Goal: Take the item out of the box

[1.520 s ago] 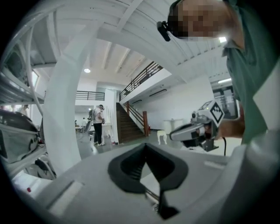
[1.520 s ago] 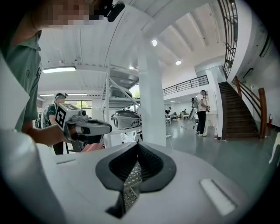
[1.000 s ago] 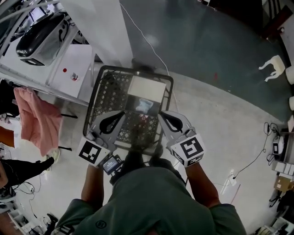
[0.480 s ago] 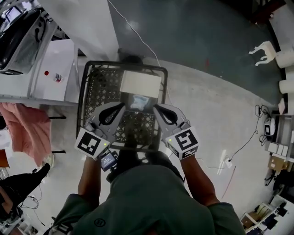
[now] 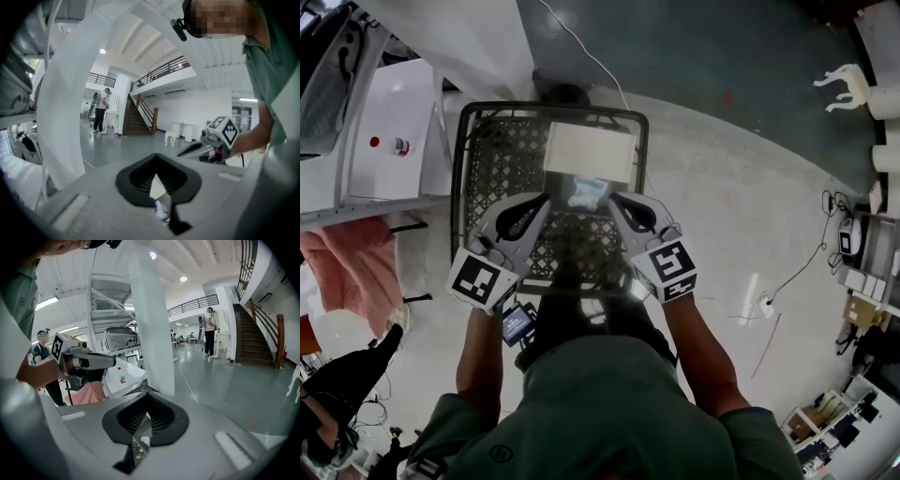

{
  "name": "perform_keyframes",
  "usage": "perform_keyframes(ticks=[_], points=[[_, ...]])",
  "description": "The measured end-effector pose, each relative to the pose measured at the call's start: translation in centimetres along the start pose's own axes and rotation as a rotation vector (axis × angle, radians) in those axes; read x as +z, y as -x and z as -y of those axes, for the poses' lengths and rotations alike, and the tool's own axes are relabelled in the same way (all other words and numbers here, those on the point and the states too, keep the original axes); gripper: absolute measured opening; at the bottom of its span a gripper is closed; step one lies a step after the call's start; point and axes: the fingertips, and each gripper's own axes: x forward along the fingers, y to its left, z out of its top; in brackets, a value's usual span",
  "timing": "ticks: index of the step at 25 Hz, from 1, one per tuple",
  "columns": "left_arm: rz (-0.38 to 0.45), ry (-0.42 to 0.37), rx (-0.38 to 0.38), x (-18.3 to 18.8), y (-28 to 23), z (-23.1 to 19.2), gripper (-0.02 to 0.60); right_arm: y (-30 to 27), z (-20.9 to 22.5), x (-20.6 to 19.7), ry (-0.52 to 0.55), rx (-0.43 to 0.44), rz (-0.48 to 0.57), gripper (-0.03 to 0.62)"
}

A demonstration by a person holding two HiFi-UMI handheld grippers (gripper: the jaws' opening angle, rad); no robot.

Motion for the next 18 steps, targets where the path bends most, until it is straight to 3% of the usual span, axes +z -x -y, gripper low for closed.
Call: perform_keyframes(ticks=[18], points=[[-0.097, 0.110, 0.004, -9.4, -3.8, -5.1, 0.002, -9.2, 3.8, -10.2, -0.040, 0.014, -0.180, 0.006]])
